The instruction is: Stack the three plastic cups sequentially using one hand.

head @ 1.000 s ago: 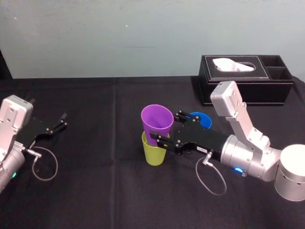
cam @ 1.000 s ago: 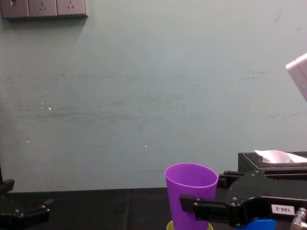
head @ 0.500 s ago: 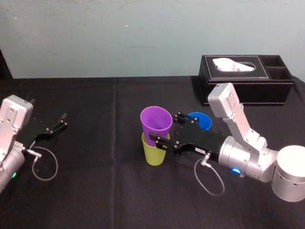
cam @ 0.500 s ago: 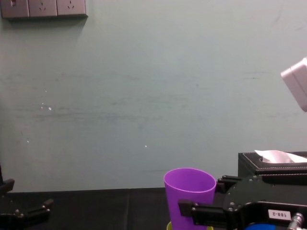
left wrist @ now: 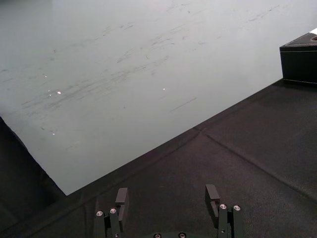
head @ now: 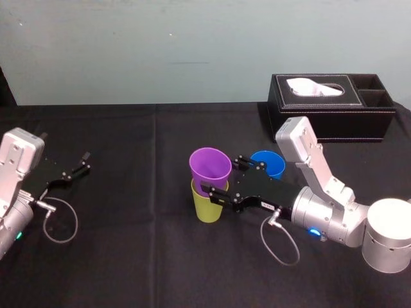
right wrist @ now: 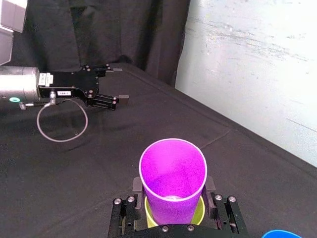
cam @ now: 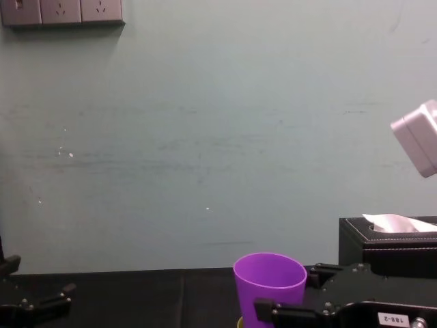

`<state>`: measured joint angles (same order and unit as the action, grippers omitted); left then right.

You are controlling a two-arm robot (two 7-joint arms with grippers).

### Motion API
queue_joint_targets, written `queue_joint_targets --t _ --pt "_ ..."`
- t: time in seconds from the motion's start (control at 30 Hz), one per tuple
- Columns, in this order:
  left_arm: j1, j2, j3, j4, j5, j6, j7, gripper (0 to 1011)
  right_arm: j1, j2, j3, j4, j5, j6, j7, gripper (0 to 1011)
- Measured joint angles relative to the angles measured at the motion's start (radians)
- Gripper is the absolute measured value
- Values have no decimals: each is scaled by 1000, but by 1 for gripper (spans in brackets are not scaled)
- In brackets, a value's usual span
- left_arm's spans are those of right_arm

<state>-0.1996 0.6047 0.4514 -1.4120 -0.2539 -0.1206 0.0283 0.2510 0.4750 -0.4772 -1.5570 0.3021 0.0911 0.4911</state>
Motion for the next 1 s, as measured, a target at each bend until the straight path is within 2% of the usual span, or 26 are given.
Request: queue_joint_targets --t 0.7,0.87,0.9,1.0 --pt "0 0 0 0 0 0 0 1010 1 -9 2 17 4 5 3 715" --pt "0 0 0 0 0 0 0 1010 1 -8 2 17 4 5 3 842" --pt "0 0 0 0 0 0 0 1010 1 -8 2 17 4 5 3 842" --pt "0 0 0 0 0 0 0 1010 1 -8 2 16 4 5 3 938"
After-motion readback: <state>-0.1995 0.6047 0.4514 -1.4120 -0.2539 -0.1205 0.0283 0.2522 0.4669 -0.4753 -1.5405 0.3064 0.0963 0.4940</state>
